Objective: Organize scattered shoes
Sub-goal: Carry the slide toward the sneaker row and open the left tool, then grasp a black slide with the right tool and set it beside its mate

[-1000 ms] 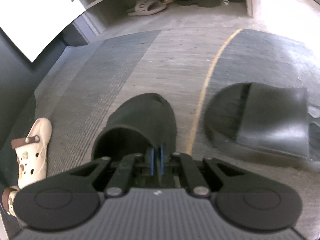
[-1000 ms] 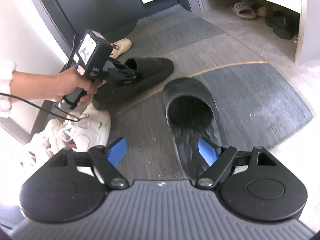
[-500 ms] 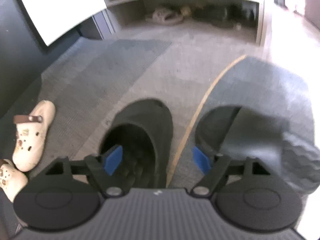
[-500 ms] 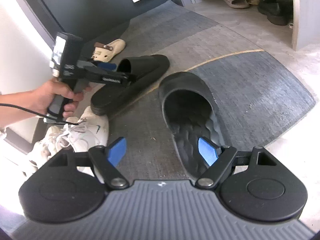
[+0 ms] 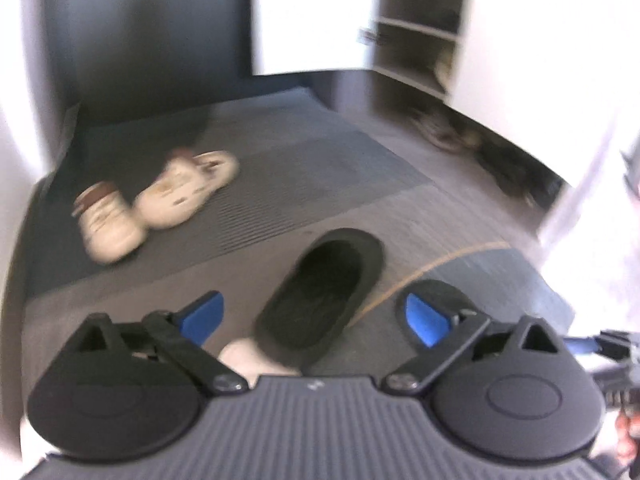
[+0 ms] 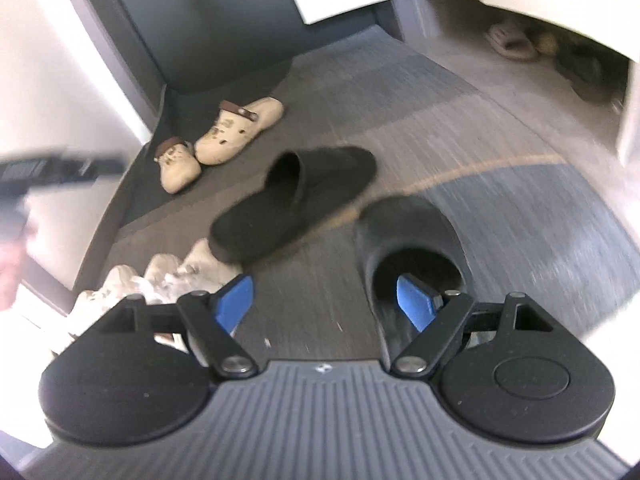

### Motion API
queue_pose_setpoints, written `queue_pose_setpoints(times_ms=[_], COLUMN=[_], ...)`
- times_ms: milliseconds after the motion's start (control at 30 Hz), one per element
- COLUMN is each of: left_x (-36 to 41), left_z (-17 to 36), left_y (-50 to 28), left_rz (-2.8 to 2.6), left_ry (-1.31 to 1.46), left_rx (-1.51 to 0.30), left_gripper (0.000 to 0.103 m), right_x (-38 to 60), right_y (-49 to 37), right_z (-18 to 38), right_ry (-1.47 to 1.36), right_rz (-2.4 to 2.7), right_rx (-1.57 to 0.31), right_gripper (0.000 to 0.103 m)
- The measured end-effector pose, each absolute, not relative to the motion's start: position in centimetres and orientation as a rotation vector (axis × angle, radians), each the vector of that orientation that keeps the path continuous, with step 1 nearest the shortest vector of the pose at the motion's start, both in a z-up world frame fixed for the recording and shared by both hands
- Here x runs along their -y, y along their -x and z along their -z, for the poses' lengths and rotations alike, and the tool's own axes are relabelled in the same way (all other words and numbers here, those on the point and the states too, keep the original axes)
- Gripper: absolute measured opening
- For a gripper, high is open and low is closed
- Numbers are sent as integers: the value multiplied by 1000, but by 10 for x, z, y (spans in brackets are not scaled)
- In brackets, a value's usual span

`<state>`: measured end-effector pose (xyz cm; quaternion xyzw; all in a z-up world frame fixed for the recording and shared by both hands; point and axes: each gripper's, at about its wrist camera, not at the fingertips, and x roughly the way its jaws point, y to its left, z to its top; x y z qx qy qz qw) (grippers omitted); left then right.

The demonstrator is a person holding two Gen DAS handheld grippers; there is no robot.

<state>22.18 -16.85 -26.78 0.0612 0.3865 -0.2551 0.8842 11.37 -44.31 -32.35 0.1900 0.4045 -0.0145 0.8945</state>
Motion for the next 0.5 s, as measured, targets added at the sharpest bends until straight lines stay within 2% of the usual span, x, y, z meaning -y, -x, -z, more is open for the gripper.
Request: queue_pose_setpoints(times_ms=[133,267,400,500], left_x=[151,150,148,138], left_z=[286,309,309,316], left_y=[-228,-241,-241,-254], left_rz=[398,472,477,432], left_ry=[-134,-51,-87,-26], left_rx=[-803,-978,-942,-979], left_gripper=[102,99,99,99], right_x=[424,406,395,398], right_y=[-179,-248,-290,-302], right_z=[317,353,397,415], right_ry=[-262,-174,-122,-186], right_rz=[-12,15,116,173], right_rx=[-883,-977,-1007,-990], right_gripper=[82,82,81,81])
